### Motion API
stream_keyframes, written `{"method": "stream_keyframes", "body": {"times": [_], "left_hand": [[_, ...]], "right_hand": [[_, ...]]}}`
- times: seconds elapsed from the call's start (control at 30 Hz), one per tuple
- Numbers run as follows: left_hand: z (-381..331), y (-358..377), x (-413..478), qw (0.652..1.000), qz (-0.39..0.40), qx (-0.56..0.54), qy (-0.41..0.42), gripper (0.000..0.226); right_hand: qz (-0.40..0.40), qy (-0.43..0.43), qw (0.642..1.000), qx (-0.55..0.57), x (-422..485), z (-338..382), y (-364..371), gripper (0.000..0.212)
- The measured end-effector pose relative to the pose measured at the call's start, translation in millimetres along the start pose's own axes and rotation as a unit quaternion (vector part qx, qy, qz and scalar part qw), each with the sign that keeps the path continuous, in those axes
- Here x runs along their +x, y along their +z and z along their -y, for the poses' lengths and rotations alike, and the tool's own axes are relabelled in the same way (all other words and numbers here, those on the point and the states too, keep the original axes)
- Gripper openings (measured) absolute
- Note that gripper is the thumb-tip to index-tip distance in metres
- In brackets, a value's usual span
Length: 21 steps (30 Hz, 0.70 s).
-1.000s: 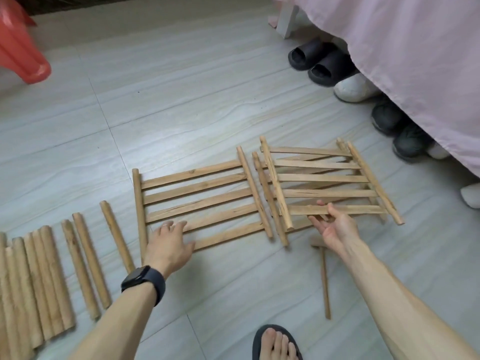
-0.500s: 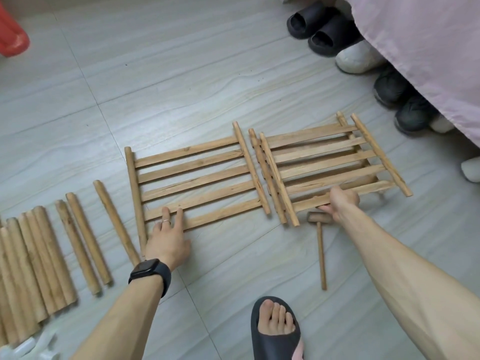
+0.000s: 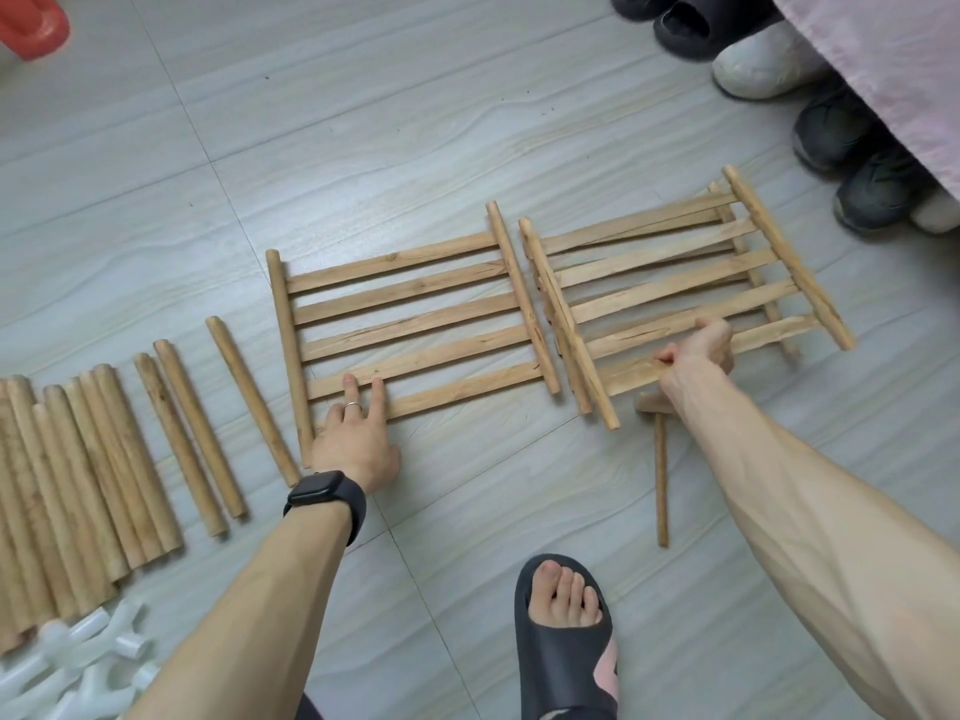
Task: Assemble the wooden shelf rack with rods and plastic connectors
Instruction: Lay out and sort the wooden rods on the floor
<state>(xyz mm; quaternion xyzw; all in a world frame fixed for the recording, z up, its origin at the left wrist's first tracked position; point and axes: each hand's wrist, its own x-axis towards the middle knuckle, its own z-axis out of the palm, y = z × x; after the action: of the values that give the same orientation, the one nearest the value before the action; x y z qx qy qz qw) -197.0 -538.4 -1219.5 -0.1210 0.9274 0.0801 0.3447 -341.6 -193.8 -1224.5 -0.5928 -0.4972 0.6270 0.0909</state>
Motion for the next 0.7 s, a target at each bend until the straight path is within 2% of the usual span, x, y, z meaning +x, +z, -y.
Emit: {"method": "stream_keyframes", "body": {"times": [0.07,0.17,0.33,0.43,0.6,0.7], "left_hand": [[-0.1,1.1,-0.5,1.0,-0.002,0.003,-0.001,0.085],[-0.2,3.7,-1.2,1.0,-0.008,0.009,0.001,0.085],[0.8,5.4,-1.0,1.0,-0.01,0.02,0.005,0.086],[-1.5,5.8,-0.6,1.0,-0.012,0.021,0.004,0.085],[-3.6,3.4,-2.9,1.0,-0.004,0.022,0.001,0.085],[-3.3,3.0,-3.6,1.0,-0.005,0.027,0.002,0.085]], "right_hand": [[0.02,0.015,0.999,-0.024,0.9,-2.6,-1.3,0.014],[0.069,0.037,0.996,-0.041,4.3,-4.7,-4.9,0.003],[0.089,-0.004,0.976,-0.2,13.6,-8.7,-5.4,0.016],[0.096,-0.028,0.951,-0.293,15.1,-9.4,-8.1,0.039],[0.09,-0.069,0.925,-0.362,11.1,-5.4,-5.8,0.038],[0.081,-0.079,0.933,-0.342,8.9,-1.2,-2.5,0.035]]}}
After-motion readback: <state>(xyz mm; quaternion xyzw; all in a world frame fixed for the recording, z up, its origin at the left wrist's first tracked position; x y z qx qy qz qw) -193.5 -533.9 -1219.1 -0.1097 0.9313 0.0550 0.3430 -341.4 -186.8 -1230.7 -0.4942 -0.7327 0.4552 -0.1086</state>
